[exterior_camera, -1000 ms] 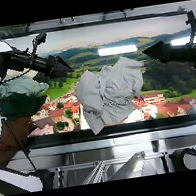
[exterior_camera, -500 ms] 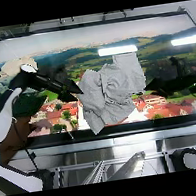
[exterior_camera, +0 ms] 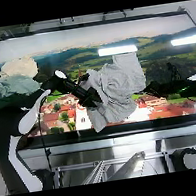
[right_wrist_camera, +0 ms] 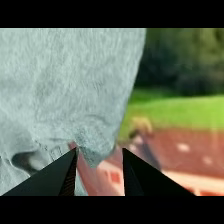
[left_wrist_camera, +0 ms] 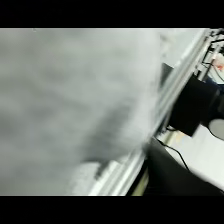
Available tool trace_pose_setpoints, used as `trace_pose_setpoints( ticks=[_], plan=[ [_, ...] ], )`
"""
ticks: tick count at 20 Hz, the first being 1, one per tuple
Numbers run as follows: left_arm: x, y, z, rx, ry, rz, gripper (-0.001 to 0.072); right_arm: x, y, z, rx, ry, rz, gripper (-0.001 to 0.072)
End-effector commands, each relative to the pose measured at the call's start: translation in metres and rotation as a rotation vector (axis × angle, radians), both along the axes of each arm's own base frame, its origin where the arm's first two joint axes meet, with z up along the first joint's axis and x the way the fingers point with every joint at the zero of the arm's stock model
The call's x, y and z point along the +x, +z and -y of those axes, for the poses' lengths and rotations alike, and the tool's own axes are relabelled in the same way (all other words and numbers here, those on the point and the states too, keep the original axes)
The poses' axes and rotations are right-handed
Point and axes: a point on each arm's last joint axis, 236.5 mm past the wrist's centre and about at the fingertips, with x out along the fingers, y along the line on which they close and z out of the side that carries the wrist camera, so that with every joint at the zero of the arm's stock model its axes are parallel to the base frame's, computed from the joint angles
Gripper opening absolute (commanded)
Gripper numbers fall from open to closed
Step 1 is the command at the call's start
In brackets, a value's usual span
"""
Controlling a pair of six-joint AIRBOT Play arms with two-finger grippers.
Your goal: Fold the shirts.
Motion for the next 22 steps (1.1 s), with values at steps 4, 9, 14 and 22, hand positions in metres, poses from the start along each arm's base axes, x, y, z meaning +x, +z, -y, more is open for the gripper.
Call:
trace_pose_setpoints(
  ticks=[4,9,14,22],
  plan=[
    [0.025,0.038,0.020,-0.069,-0.062,0.088,0.0019,0.030,0.005,-0.013,0.102,-0.004,0.041,0.0015],
    [0.023,0.130,0.026,-0.263,-0.117,0.135,0.0019,0.039,0.067,-0.001,0.167,0.050,0.161,0.0015],
    [0.033,0.304,-0.012,-0.483,-0.039,0.477,0.0018,0.041,0.292,0.048,0.095,-0.039,0.675,0.0014],
    [-0.056,0.536,-0.135,-0.457,0.176,1.409,0.0023,-0.147,0.592,-0.007,-0.398,-0.152,1.616,0.0015]
  ],
)
